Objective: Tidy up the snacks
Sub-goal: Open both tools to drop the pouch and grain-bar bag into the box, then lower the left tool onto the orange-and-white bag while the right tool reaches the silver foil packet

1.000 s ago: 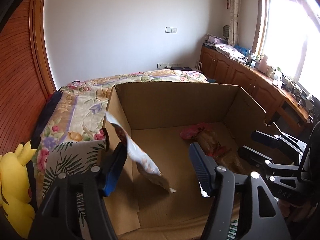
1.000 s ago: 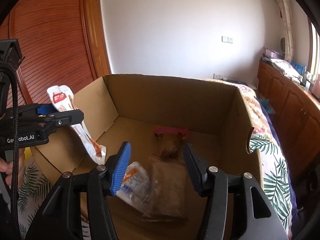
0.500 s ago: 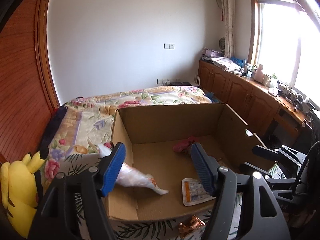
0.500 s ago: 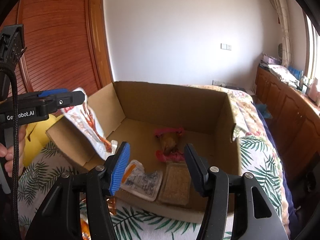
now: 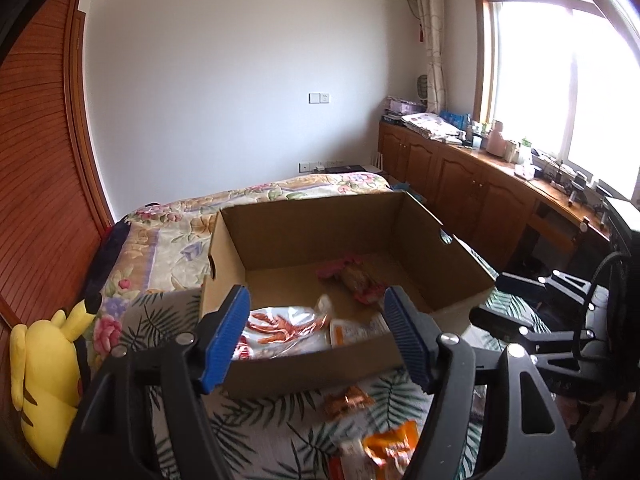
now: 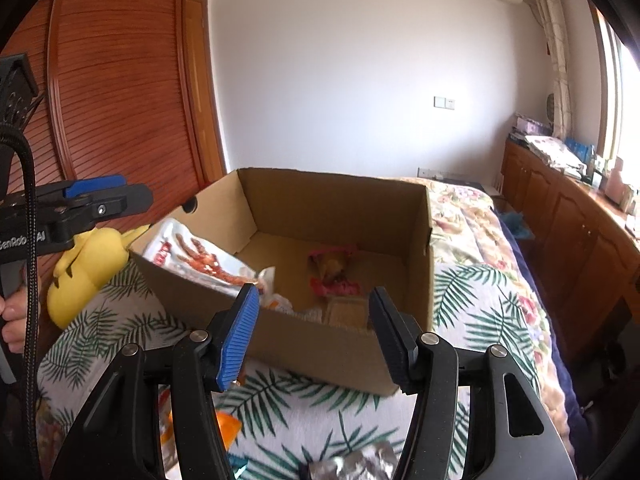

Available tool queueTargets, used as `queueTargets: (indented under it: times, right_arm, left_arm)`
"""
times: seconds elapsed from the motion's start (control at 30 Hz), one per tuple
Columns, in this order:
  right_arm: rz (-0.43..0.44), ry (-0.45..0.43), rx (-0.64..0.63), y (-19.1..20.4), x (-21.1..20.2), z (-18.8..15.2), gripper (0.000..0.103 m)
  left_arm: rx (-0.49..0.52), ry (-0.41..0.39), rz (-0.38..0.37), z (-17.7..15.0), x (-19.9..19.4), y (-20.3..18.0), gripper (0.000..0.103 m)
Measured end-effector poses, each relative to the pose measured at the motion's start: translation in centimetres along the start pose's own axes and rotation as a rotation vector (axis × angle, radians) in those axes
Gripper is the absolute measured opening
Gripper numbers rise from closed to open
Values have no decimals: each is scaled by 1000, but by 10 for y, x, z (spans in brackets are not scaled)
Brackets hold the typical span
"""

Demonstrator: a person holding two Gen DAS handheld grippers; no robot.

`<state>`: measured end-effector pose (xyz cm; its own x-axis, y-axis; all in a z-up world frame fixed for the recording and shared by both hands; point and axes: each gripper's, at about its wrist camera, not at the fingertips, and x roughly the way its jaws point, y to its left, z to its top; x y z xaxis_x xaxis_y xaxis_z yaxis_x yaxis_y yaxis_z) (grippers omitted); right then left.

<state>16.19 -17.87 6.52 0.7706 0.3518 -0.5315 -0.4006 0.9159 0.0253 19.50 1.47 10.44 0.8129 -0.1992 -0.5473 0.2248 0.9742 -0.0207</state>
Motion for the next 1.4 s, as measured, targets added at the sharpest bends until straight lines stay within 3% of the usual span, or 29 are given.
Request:
queueTargets:
  times: [0.7, 1.2, 1.4]
  right_arm:
    - [-45, 60, 40, -15, -29, -65, 60]
    - [-71, 170, 85, -32, -16, -121, 61]
    - [-68, 214, 103, -35, -5, -135, 66]
  left_arm:
    - [2, 126, -36, -90, -12, -33, 70]
    - [-36, 213, -60, -148, 1, -43, 70]
    - [-39, 228, -61, -161, 2, -47, 70]
